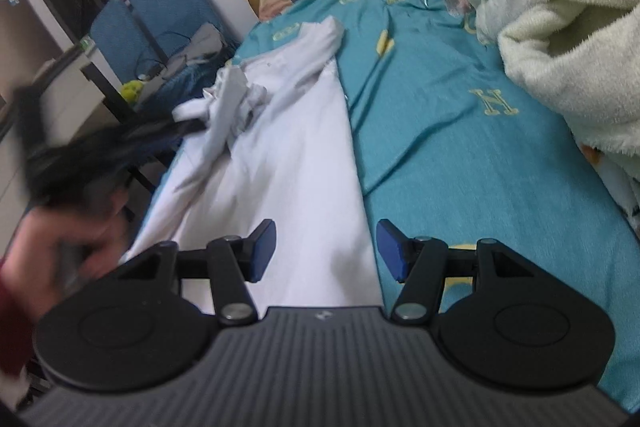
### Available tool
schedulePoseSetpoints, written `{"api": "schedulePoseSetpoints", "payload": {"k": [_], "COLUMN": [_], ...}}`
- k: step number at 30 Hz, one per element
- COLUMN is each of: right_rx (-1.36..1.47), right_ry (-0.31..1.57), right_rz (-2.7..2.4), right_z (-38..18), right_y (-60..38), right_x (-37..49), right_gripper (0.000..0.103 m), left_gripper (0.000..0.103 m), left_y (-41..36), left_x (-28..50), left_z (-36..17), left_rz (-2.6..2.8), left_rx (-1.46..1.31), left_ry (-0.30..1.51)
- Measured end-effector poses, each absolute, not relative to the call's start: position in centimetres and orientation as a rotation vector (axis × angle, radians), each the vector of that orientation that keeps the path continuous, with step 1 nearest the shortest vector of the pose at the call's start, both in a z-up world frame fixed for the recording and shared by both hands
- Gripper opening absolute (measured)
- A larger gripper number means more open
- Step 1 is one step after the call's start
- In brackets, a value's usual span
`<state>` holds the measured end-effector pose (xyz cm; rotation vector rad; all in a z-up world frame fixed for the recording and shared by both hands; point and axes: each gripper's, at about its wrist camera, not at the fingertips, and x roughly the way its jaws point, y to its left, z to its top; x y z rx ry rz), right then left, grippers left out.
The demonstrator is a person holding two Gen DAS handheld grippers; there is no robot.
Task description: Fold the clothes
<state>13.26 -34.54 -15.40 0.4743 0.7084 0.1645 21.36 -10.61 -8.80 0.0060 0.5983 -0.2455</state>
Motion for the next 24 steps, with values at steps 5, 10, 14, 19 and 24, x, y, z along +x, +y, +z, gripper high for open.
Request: {"api": "schedulePoseSetpoints", "payload": {"k": [5,10,14,19,24], "right_rx": [0.457,0.438,0.422,0.411,0.429], "right_ry": [0.645,0.585,0.537,0.582,0.698], "right_rz": [0.221,0.292,0.349,0.412,0.382], "right_z": [-12.9,-9.6,-7.0,-5.1,-8.1], "right_y": [-33.3,-31.4,-29.9,-25.6,-20.1], "right_x": [13.1,13.9,14.5,23.2,35.4], "right_gripper": [0.059,0.059,0.059,0.057,0.048], "left_gripper": [0.062,0.064,0.064,0.064,0.064], "left_y": [-7.3,-5.2,-4.5,-2.8,0.1], "left_x": [12.7,8.1,7.7,9.2,11.5], "left_z": [-4.7,-3.0,-3.5,-4.7,-7.1], "left_rz": [-0.220,-0.234,-0.219,-0.206,-0.191], "left_rx": [-0.063,-0.104,-0.057,-0.091,-0.176], "left_ry": [0.598,0.578,0.568,0.582,0.651]}}
